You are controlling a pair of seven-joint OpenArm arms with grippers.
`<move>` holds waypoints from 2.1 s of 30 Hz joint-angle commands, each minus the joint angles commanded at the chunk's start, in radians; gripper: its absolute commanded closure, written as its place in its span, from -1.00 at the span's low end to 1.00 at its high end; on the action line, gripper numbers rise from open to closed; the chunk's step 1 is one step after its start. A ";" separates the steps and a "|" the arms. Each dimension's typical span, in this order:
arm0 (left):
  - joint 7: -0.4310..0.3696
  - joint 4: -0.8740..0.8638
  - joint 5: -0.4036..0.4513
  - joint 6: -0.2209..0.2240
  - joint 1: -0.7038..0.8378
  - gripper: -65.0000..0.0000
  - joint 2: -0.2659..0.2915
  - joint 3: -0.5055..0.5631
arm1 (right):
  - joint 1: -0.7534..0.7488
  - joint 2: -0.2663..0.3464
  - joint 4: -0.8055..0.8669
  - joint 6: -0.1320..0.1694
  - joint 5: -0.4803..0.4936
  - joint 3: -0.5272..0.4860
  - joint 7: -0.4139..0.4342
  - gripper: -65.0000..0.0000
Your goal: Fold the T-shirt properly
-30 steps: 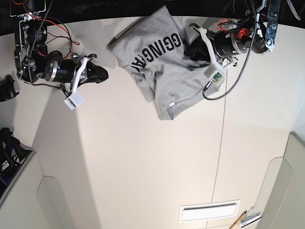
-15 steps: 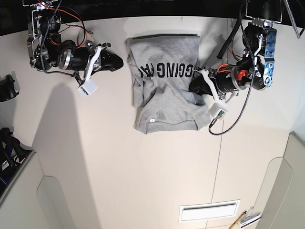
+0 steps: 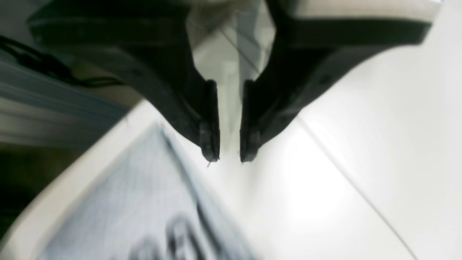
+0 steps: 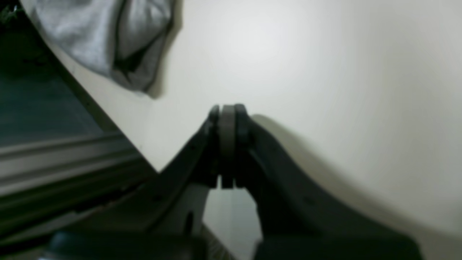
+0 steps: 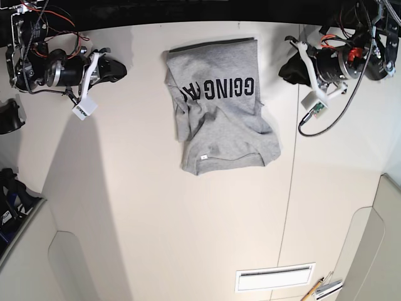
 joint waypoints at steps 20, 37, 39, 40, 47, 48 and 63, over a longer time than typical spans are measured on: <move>-0.085 -0.035 0.278 0.000 0.763 0.66 -0.046 0.067 | -0.459 0.285 0.000 0.018 0.084 0.000 -0.055 1.00; -0.563 -0.857 0.672 0.000 0.316 0.66 0.042 0.536 | -0.596 0.286 -0.043 0.014 -0.354 -0.368 0.399 1.00; -0.573 -0.963 0.638 0.000 0.249 0.66 0.081 0.562 | -0.567 0.281 -0.075 0.014 -0.461 -0.460 0.479 1.00; -0.575 -1.009 0.623 0.000 0.220 0.66 0.099 0.575 | -0.546 0.275 -0.097 0.006 -0.498 -0.502 0.494 1.00; -0.714 -1.181 0.591 0.000 0.061 0.66 0.174 0.632 | -0.322 0.166 -0.404 -0.004 -0.586 -0.675 0.513 1.00; -0.713 -1.194 0.553 0.000 0.040 0.66 0.179 0.632 | -0.291 0.140 -0.458 -0.004 -0.586 -0.681 0.519 1.00; -0.716 -1.280 0.433 0.085 -0.130 0.66 0.185 0.632 | -0.079 -0.056 -0.774 -0.004 -0.642 -0.681 0.568 1.00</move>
